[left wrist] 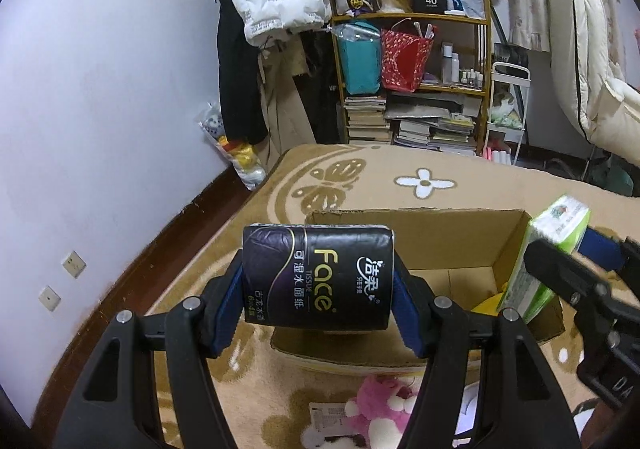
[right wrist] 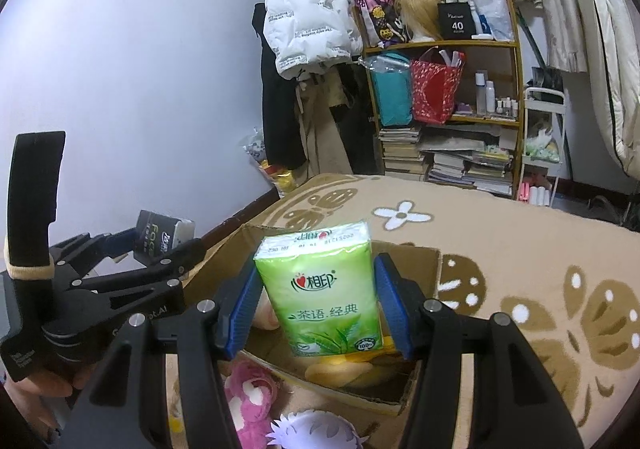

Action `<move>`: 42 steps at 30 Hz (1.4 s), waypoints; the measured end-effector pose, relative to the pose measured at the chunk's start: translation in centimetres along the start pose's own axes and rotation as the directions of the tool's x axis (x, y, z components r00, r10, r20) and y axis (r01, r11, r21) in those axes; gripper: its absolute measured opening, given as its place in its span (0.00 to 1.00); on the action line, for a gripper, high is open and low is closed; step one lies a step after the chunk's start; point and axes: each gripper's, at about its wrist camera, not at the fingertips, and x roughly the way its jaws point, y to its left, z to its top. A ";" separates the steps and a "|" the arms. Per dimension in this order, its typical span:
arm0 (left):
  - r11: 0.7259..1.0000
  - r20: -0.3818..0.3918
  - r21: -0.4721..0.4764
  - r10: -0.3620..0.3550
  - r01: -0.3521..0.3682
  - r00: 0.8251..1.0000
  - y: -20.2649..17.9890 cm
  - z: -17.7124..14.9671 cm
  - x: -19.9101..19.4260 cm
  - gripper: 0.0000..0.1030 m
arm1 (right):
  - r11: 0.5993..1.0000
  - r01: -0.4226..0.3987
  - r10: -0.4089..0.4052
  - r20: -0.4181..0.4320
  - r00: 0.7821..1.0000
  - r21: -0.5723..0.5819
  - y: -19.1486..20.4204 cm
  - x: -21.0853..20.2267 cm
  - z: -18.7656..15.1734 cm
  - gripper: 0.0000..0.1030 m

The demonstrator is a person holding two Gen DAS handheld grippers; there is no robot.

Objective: Organize soft objects
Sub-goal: 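Lift both tissue packs and carry them over the cardboard box, then lower the black tissue pack into the box with the left tool while the right tool releases the green pack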

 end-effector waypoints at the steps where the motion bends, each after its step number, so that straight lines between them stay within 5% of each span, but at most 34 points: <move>1: 1.000 -0.006 -0.013 -0.010 0.010 1.000 0.1 0.1 0.2 0.62 | 1.000 -0.004 0.004 -0.002 1.000 0.001 0.0 0.2 -0.2 0.58; 25: 0.999 -0.115 -0.019 -0.045 0.043 0.992 -0.3 -1.4 3.5 0.62 | 1.000 -0.004 0.005 -0.064 0.998 0.017 -0.6 2.3 -2.2 0.58; 32: 0.999 -0.137 0.033 0.017 -0.013 0.990 -0.9 -1.8 4.1 0.63 | 1.000 -0.001 0.002 -0.067 0.998 0.010 -0.4 2.3 -2.2 0.58; 42: 0.998 -0.113 0.060 0.042 -0.035 0.993 -0.7 -1.7 3.0 0.88 | 1.000 0.006 -0.007 -0.077 0.997 -0.019 -0.2 2.3 -2.2 0.64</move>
